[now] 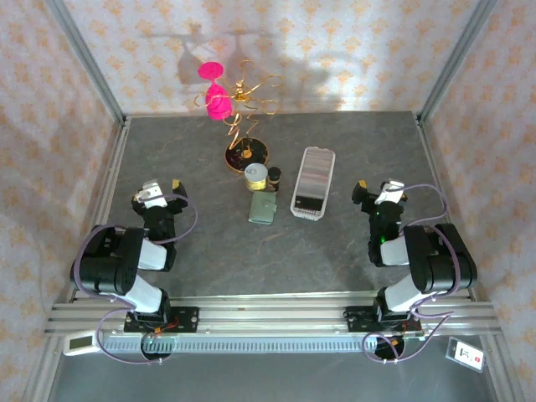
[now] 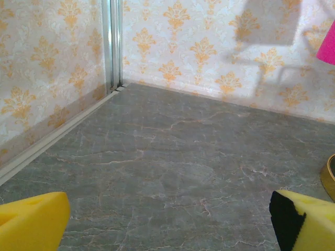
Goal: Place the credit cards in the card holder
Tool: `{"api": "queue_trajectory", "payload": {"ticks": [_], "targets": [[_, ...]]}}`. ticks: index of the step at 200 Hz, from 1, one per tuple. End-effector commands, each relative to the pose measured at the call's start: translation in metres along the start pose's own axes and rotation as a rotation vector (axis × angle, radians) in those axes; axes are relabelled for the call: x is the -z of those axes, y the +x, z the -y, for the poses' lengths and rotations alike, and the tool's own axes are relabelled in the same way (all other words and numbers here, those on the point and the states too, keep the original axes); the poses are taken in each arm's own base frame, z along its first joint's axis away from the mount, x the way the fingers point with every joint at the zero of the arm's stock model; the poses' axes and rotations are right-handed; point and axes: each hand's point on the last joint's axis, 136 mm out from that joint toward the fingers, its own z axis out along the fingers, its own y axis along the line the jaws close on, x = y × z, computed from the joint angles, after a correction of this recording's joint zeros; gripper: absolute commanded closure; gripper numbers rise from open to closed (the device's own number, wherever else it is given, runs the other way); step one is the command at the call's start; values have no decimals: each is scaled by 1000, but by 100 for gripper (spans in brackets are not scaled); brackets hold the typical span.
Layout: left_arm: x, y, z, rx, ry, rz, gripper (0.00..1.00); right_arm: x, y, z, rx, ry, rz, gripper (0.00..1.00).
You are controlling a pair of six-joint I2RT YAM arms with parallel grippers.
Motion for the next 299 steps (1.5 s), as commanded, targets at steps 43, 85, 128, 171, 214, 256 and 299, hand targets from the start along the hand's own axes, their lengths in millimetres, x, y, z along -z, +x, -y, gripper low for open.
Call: {"api": "queue_trajectory", "payload": {"ticks": [43, 85, 128, 171, 214, 256, 299], "targets": [[0, -11, 1, 7, -4, 43, 1, -2, -11, -1, -16, -3, 36, 0], [0, -10, 1, 6, -4, 41, 1, -2, -11, -1, -17, -3, 35, 0], [0, -11, 2, 7, -3, 42, 1, -2, -11, 0, -16, -2, 35, 0], [0, -10, 1, 4, -3, 40, 1, -2, -11, -1, -15, -4, 34, 0], [-1, -10, 1, 5, -3, 40, 1, -2, -11, -1, -17, -3, 35, 0], [0, -11, 2, 6, -1, 43, 1, -1, -12, -1, -16, -4, 39, 0], [19, -37, 21, -70, 33, 82, 1, 0, -46, -6, -77, 36, -39, 0]]}}
